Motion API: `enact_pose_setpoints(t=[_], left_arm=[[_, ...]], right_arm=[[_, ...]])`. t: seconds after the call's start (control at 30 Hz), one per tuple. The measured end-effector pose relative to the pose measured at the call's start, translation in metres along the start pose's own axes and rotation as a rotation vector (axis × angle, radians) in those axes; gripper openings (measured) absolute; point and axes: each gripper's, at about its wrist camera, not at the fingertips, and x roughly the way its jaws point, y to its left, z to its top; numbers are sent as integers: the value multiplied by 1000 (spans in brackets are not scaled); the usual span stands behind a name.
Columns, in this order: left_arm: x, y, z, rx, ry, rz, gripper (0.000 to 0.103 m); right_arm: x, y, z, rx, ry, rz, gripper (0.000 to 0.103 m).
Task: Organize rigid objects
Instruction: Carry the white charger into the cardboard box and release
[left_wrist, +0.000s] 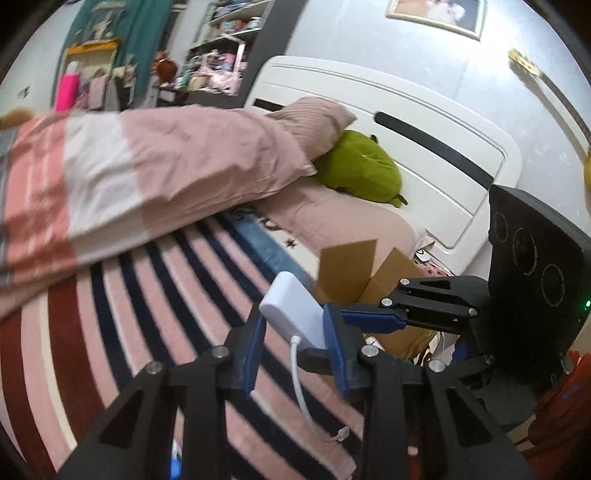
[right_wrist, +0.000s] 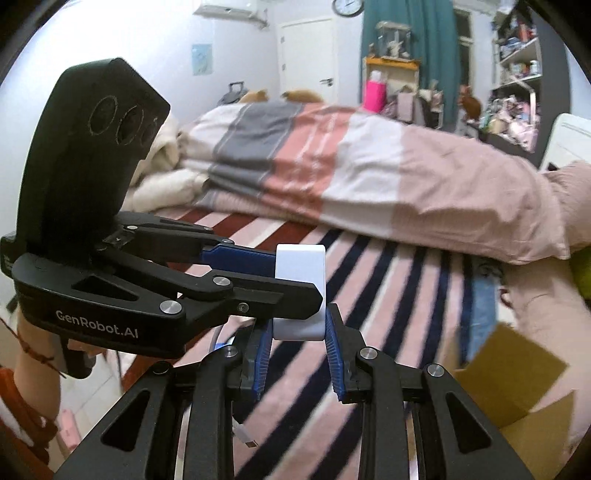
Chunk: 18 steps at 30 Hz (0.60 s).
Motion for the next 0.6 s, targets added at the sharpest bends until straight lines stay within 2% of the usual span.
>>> enact_pose_setpoints(t=[0.33,0.5,0.6], left_arm=[[72,-72,66,165,82,-85,29],[115,-96,81,230,159,-116,29],[141,-103,78,240,220,-129,29]], right_arm=[[-59,-83,-9,149,-45,-155,23],[-75,-123,-21,214,-30,-222,23],[-72,-142,-33,259,24,-238,23]])
